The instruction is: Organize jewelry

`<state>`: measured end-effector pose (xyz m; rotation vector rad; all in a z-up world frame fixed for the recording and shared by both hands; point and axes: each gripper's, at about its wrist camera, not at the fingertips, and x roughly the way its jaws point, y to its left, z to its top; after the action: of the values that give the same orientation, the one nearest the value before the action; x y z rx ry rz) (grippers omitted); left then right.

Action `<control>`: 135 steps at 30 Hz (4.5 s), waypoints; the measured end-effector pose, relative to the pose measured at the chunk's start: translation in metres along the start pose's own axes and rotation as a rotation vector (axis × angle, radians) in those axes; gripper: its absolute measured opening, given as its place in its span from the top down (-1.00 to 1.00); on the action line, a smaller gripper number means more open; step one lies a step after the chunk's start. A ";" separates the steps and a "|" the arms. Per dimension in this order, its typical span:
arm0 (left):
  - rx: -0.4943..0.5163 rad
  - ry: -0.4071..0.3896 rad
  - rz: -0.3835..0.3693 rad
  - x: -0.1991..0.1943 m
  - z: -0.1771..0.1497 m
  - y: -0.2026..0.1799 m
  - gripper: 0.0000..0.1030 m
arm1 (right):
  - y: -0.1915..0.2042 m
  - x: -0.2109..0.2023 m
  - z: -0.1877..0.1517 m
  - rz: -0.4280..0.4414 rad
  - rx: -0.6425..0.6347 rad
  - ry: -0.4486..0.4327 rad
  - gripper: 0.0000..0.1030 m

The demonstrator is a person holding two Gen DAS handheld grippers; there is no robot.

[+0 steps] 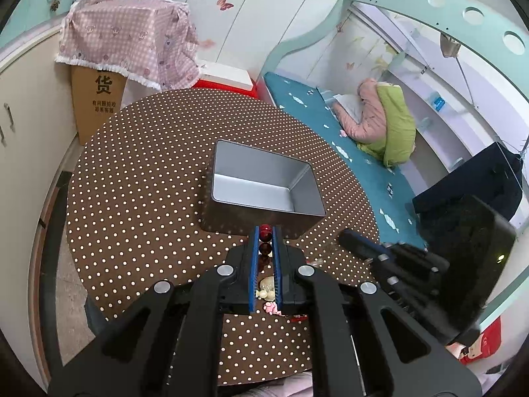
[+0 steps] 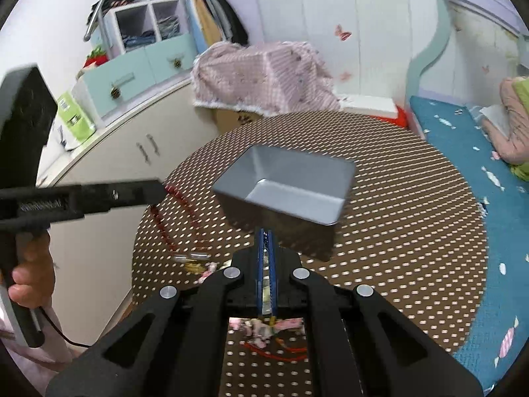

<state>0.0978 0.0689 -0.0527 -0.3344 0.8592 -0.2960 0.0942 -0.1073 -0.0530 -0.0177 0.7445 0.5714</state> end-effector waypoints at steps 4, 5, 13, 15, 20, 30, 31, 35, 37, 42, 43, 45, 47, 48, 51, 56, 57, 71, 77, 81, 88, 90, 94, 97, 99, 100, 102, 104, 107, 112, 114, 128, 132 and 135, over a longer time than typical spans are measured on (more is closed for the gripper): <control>-0.008 0.004 -0.002 0.003 0.002 0.002 0.85 | -0.010 -0.008 0.001 -0.024 0.019 -0.024 0.97; -0.011 0.004 -0.002 0.003 0.003 0.003 0.85 | -0.012 -0.009 0.001 -0.036 0.022 -0.026 0.97; 0.009 -0.004 -0.013 0.006 0.016 -0.002 0.85 | -0.018 -0.009 0.009 -0.053 0.022 -0.031 0.97; 0.018 -0.011 -0.014 0.007 0.022 -0.004 0.85 | -0.017 -0.008 0.015 -0.053 0.010 -0.040 0.97; 0.046 -0.027 -0.022 0.010 0.037 -0.013 0.85 | -0.018 -0.007 0.032 -0.054 -0.011 -0.069 0.97; 0.075 -0.032 -0.027 0.024 0.059 -0.021 0.85 | -0.024 0.001 0.051 -0.051 -0.020 -0.090 0.96; 0.075 -0.034 -0.026 0.026 0.063 -0.021 0.85 | -0.024 0.001 0.052 -0.050 -0.020 -0.094 0.96; 0.079 -0.040 -0.026 0.028 0.069 -0.020 0.85 | -0.025 -0.001 0.060 -0.048 -0.029 -0.108 0.96; 0.080 -0.040 -0.029 0.031 0.072 -0.019 0.85 | -0.025 0.000 0.062 -0.044 -0.034 -0.110 0.96; 0.063 -0.023 -0.030 0.044 0.078 -0.010 0.85 | -0.029 0.014 0.061 -0.037 -0.020 -0.075 0.96; 0.061 -0.016 -0.029 0.048 0.078 -0.009 0.85 | -0.029 0.017 0.061 -0.036 -0.018 -0.065 0.96; 0.064 -0.009 -0.021 0.052 0.077 -0.008 0.85 | -0.029 0.023 0.057 -0.036 -0.013 -0.045 0.96; 0.063 0.003 -0.013 0.059 0.076 -0.006 0.84 | -0.030 0.026 0.054 -0.026 -0.008 -0.032 0.96; 0.059 0.013 -0.007 0.063 0.075 -0.005 0.84 | -0.031 0.028 0.053 -0.029 -0.005 -0.025 0.96; 0.059 0.029 -0.002 0.070 0.074 -0.004 0.84 | -0.032 0.036 0.049 -0.028 0.002 0.006 0.96; 0.061 0.047 0.008 0.077 0.071 -0.003 0.84 | -0.032 0.042 0.046 -0.027 0.006 0.033 0.89; 0.061 0.052 0.014 0.078 0.070 -0.002 0.84 | -0.032 0.042 0.045 -0.029 0.006 0.037 0.89; 0.070 0.059 0.048 0.067 0.049 -0.002 0.54 | -0.033 0.029 0.037 -0.055 0.017 0.037 0.55; 0.095 0.043 0.081 0.053 0.033 -0.009 0.39 | -0.027 0.015 0.029 -0.061 0.009 0.025 0.40; 0.115 0.029 0.109 0.041 0.019 -0.011 0.06 | -0.020 0.008 0.020 -0.047 0.007 0.029 0.32; 0.089 0.049 0.169 0.034 -0.006 0.003 -0.09 | -0.015 0.023 0.000 -0.022 0.017 0.115 0.32; 0.082 0.057 0.182 0.033 -0.013 0.008 -0.19 | -0.014 0.032 -0.005 -0.022 0.024 0.149 0.32; 0.072 0.066 0.201 0.032 -0.022 0.015 -0.30 | -0.012 0.047 -0.013 -0.023 0.025 0.200 0.32; 0.060 0.070 0.215 0.032 -0.029 0.020 -0.42 | -0.010 0.057 -0.018 -0.022 0.021 0.228 0.32; 0.053 0.075 0.226 0.032 -0.033 0.023 -0.48 | -0.008 0.062 -0.020 -0.028 0.013 0.243 0.32; 0.051 0.076 0.227 0.032 -0.035 0.025 -0.50 | -0.008 0.064 -0.020 -0.028 0.010 0.247 0.32; 0.046 0.083 0.232 0.033 -0.037 0.027 -0.55 | -0.005 0.069 -0.021 -0.034 0.002 0.258 0.36; 0.046 0.088 0.238 0.035 -0.041 0.029 -0.56 | -0.004 0.074 -0.022 -0.052 -0.004 0.273 0.39; 0.046 0.099 0.247 0.038 -0.046 0.031 -0.58 | -0.004 0.079 -0.025 -0.070 -0.005 0.293 0.52; 0.061 0.120 0.249 0.044 -0.053 0.030 -0.59 | -0.002 0.082 -0.028 -0.100 -0.018 0.294 0.78; 0.070 0.126 0.242 0.047 -0.056 0.028 -0.58 | -0.003 0.082 -0.027 -0.100 -0.007 0.295 0.79; 0.132 0.182 0.202 0.077 -0.062 0.005 -0.18 | 0.001 0.033 -0.011 -0.089 0.008 0.160 0.83; 0.142 0.200 0.226 0.090 -0.061 0.000 0.02 | -0.004 0.023 -0.011 -0.099 0.019 0.133 0.83; 0.148 0.199 0.245 0.097 -0.061 0.000 0.23 | -0.010 0.019 -0.012 -0.104 0.036 0.126 0.83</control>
<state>0.1106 0.0213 -0.1560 -0.0600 1.0566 -0.1650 0.1025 -0.1088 -0.0757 -0.0586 0.8712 0.4608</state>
